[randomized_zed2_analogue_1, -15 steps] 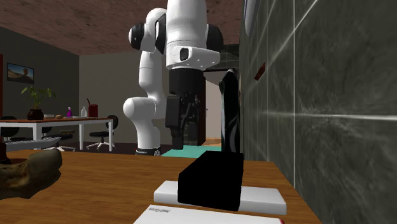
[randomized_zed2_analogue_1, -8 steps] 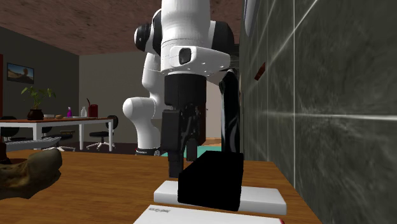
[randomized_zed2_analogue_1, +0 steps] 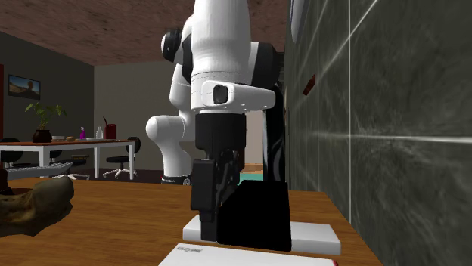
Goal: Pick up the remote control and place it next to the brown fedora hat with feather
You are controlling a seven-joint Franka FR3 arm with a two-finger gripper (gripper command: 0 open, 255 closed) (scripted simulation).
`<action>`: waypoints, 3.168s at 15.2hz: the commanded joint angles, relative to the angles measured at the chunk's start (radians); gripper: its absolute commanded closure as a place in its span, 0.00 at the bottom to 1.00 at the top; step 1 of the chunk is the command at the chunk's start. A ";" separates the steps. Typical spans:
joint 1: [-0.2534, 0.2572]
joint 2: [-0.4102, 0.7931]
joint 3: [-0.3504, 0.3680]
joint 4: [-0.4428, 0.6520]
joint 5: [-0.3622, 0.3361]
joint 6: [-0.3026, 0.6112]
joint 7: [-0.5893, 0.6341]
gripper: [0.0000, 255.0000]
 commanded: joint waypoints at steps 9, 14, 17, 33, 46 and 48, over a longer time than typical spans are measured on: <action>0.002 0.002 0.002 -0.006 0.002 0.005 -0.001 1.00; 0.002 0.003 0.002 -0.008 0.002 0.008 0.000 1.00; 0.003 -0.005 0.000 -0.002 -0.003 -0.006 0.002 1.00; 0.016 -0.095 -0.021 0.101 -0.054 -0.190 0.035 1.00; 0.017 -0.131 -0.028 0.232 -0.075 -0.352 0.049 1.00; 0.016 -0.133 -0.029 0.256 -0.077 -0.378 0.050 1.00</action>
